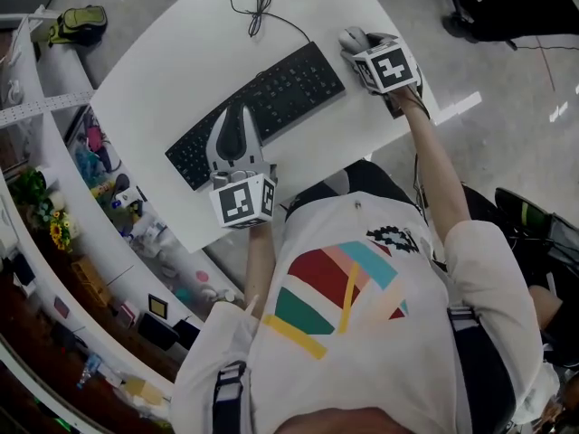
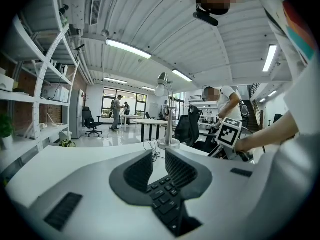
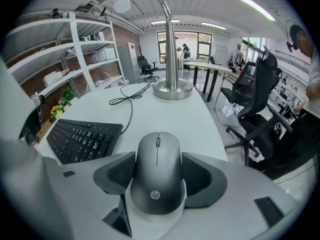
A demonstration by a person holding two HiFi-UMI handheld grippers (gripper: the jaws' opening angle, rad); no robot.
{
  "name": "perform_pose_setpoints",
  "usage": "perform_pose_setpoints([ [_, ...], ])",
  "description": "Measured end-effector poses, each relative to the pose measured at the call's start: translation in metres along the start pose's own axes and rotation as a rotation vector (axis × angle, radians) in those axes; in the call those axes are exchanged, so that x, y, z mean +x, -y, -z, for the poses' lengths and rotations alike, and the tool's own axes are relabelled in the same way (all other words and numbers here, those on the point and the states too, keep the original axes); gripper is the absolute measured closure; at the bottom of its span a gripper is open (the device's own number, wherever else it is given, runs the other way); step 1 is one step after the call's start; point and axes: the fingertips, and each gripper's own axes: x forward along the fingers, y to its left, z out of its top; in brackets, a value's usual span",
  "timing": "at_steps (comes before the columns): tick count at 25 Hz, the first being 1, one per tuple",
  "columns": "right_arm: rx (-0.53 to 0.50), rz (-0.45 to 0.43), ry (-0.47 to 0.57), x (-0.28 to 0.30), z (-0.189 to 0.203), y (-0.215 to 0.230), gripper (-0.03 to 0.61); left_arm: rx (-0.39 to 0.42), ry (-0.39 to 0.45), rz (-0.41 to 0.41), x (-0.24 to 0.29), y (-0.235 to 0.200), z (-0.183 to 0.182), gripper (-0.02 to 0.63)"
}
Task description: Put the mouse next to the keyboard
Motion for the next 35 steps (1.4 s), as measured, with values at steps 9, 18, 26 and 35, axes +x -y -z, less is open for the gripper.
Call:
perform_pose_setpoints([
  [9,-0.021,-0.001,0.005,0.004,-0.002,0.001,0.282,-0.005,0.001,-0.016,0.004,-0.007,-0.001,0.505],
  [18,0.066,-0.017,0.079,0.003,-0.002,0.0,0.282,-0.01,0.007,-0.012,-0.001,-0.005,0.0,0.505],
  [26,0.022,-0.021,0.214,-0.033,-0.042,-0.001,0.282,-0.018,0.033,-0.03,-0.003,-0.006,-0.004,0.505],
  [35,0.088,-0.155,0.65,-0.174,-0.123,-0.065,0.496,-0.029,0.12,-0.051,-0.026,-0.01,-0.039,0.505],
])
